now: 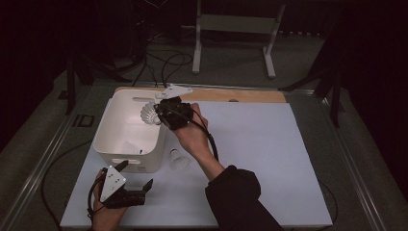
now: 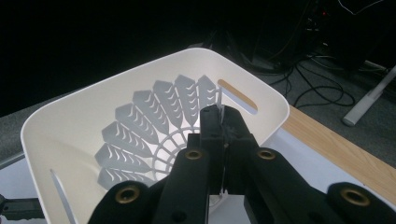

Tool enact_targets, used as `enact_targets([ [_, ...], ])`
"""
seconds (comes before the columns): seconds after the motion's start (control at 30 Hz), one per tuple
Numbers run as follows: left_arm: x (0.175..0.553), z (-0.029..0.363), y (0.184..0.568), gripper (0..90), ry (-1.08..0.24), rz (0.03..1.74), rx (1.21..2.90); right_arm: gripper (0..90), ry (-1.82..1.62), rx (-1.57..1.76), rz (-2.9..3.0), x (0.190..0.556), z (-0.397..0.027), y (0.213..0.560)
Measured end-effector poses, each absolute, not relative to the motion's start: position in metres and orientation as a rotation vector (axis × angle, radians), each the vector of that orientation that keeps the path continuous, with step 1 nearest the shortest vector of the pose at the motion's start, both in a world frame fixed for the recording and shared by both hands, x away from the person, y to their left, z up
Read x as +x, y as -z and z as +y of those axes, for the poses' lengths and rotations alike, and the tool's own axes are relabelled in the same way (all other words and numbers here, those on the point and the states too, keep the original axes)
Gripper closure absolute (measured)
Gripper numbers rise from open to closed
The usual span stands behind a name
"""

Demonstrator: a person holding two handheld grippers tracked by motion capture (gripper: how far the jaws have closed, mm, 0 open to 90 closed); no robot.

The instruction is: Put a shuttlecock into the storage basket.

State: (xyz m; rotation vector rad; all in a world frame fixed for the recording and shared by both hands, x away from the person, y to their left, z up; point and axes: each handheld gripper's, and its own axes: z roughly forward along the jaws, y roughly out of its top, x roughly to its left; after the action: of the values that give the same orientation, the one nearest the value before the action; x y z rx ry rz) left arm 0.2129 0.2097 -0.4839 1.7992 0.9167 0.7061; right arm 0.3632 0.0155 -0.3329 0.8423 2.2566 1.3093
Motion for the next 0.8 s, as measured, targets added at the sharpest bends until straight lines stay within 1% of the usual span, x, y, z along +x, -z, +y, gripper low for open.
enact_targets([
  [0.67, 0.213, 0.210, 0.484, 0.0, -0.706, 0.918, 1.793, 89.2, -1.339, 0.828, 2.288, 0.369, 0.031, 0.335],
  [0.7, 0.213, 0.210, 0.484, 0.0, -0.707, 0.918, 1.795, 86.1, -1.343, 0.838, 2.289, 0.369, 0.032, 0.334],
  [0.73, 0.213, 0.210, 0.484, 0.0, -0.707, 0.918, 1.794, 86.1, -1.343, 0.838, 2.289, 0.369, 0.032, 0.334],
  [0.77, 0.213, 0.210, 0.484, 0.0, -0.707, 0.917, 1.797, 64.3, -1.380, 0.843, 2.290, 0.370, 0.032, 0.334],
  [0.8, 0.213, 0.210, 0.484, 0.0, -0.707, 0.917, 1.797, 64.3, -1.380, 0.843, 2.290, 0.370, 0.032, 0.334],
])
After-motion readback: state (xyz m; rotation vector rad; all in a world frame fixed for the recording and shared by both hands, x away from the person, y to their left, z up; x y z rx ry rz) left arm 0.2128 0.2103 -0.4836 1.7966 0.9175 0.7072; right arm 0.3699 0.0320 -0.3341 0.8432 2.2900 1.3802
